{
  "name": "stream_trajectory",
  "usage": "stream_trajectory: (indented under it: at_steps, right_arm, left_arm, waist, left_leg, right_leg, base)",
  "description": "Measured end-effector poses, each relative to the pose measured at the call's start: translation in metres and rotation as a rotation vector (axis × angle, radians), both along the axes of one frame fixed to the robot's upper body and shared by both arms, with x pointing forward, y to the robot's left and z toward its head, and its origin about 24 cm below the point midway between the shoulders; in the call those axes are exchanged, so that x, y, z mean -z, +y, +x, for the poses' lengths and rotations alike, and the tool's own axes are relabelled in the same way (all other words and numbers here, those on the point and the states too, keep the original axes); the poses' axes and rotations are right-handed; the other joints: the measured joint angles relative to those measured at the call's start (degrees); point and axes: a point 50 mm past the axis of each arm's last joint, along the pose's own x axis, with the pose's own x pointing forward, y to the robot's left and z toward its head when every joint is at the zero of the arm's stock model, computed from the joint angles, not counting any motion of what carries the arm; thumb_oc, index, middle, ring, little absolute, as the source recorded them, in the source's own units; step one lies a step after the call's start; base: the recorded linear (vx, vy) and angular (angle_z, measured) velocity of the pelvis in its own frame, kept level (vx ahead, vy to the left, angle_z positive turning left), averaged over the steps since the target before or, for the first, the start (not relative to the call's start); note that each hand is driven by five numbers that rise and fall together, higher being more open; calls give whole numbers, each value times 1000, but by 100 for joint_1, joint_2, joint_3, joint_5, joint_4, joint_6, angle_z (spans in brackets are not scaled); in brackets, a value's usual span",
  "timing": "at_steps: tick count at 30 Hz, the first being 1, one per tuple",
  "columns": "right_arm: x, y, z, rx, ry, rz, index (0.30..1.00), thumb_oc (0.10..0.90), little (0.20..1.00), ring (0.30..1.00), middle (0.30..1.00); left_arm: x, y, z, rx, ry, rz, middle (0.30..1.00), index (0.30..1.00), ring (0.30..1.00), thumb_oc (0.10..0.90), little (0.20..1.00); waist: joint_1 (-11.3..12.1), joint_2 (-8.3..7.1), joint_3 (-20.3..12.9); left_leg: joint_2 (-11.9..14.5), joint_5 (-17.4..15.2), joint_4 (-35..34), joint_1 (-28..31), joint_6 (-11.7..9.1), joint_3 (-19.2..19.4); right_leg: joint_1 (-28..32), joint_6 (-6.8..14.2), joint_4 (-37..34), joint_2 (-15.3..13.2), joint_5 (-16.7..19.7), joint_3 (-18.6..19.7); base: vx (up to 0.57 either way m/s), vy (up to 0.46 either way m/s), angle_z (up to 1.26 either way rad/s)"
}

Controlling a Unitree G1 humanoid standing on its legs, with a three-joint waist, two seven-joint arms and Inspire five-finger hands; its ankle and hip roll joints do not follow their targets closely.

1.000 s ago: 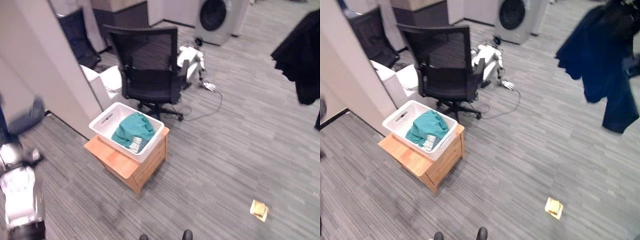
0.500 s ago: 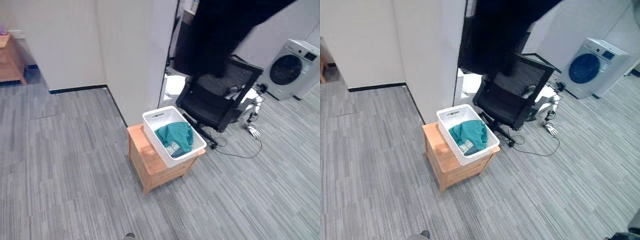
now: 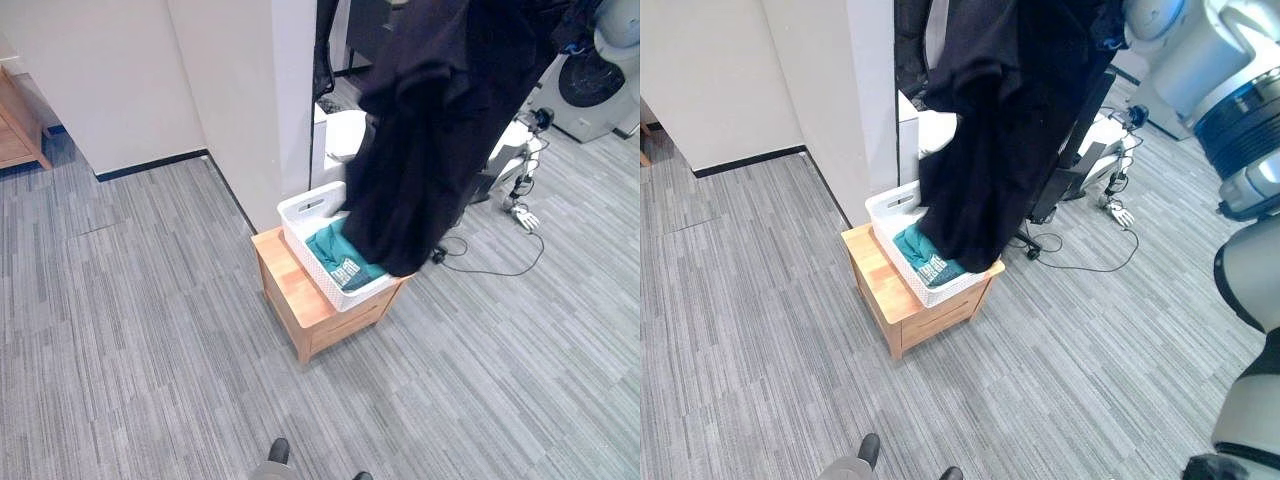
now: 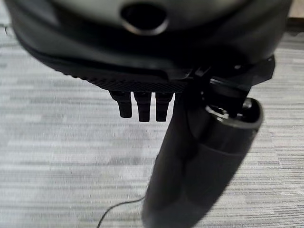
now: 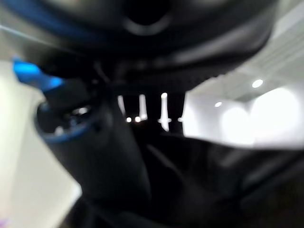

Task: Pick up bed clothes into laundry basket.

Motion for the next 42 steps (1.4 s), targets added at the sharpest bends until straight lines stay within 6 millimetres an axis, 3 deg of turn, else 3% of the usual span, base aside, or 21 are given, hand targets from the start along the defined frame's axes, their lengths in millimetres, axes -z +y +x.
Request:
stream_trajectory:
  at_steps: [5, 11, 27, 42]
  right_arm:
    - [7, 24, 0, -100, 23, -21, 300, 400, 300, 300, 300]
    - [12, 37, 3, -130, 43, -34, 300, 400, 300, 300, 300]
    - [26, 62, 15, -159, 89, -48, 300, 400, 300, 300, 300]
    - [29, 68, 17, -170, 97, -50, 300, 400, 300, 300, 300]
  left_arm:
    - [2, -4, 20, 100, -13, -5, 900, 900, 900, 800, 900]
    - [3, -8, 47, 222, -57, -2, 900, 900, 900, 800, 900]
    - [0, -4, 60, 323, -40, 53, 900, 900, 900, 800, 900]
    - [0, -4, 61, 361, -25, 71, 900, 900, 900, 800, 900]
  waist:
    - [-71, -7, 112]
    - [-64, -95, 258]
    - [-72, -143, 453]
    - [-60, -157, 465]
  left_leg:
    - [35, 0, -1, -72, 0, 7]
    - [52, 0, -2, -140, 0, 49]
    - [59, 0, -6, -234, -1, 145]
    - [76, -1, -8, -318, -1, 211]
  right_leg:
    - [-92, -6, 0, 48, -1, 21]
    - [-179, -18, -1, 54, 6, 70]
    - [-330, -51, -1, 70, 30, 180]
    - [-457, -62, 0, 90, 39, 287]
  base:
    - [-17, 6, -4]
    - [-9, 3, -2]
    - [-7, 8, -3]
    - [-1, -3, -2]
